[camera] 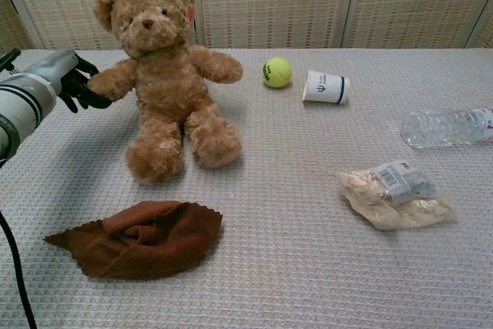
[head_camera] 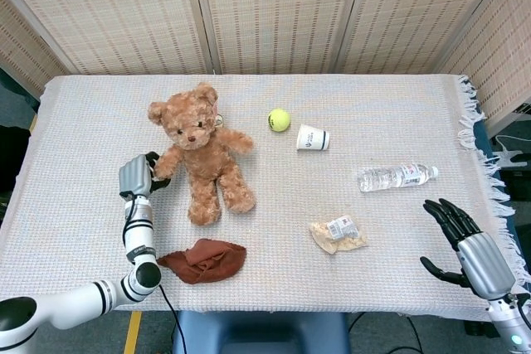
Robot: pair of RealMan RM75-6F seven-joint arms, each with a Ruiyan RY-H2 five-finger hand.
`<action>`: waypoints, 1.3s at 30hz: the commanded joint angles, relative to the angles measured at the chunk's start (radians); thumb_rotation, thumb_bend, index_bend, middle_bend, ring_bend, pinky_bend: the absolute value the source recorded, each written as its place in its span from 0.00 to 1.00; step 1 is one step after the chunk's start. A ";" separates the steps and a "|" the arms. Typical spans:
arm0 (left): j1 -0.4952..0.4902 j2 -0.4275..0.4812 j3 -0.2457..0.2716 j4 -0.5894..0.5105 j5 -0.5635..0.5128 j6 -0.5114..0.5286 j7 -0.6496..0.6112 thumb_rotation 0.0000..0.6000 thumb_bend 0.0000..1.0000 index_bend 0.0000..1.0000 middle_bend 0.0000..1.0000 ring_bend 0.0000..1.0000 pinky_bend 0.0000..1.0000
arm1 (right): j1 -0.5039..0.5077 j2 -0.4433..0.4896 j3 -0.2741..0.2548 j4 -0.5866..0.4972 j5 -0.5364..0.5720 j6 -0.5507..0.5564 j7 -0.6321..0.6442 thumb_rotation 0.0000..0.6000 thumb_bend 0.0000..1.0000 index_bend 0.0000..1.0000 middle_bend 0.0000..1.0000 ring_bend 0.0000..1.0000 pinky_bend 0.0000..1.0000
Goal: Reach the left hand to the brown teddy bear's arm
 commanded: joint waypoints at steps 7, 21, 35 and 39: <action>0.040 -0.028 0.009 0.053 0.050 -0.057 -0.019 1.00 0.34 0.53 0.62 0.53 0.51 | 0.000 0.002 -0.004 -0.004 -0.001 -0.005 -0.005 1.00 0.15 0.00 0.07 0.00 0.12; 0.049 -0.058 0.007 0.081 0.186 0.015 -0.109 1.00 0.34 0.51 0.58 0.51 0.50 | -0.001 0.006 -0.006 -0.005 0.001 -0.004 -0.001 1.00 0.15 0.00 0.07 0.00 0.12; 0.072 -0.037 0.024 0.064 0.164 -0.077 -0.048 1.00 0.34 0.51 0.58 0.51 0.50 | -0.003 0.008 -0.008 -0.004 -0.001 -0.002 0.002 1.00 0.15 0.00 0.07 0.00 0.12; 0.077 -0.027 0.029 0.055 0.199 -0.067 -0.054 1.00 0.34 0.45 0.52 0.48 0.49 | -0.002 0.008 -0.007 -0.003 0.001 -0.003 0.001 1.00 0.15 0.00 0.07 0.00 0.12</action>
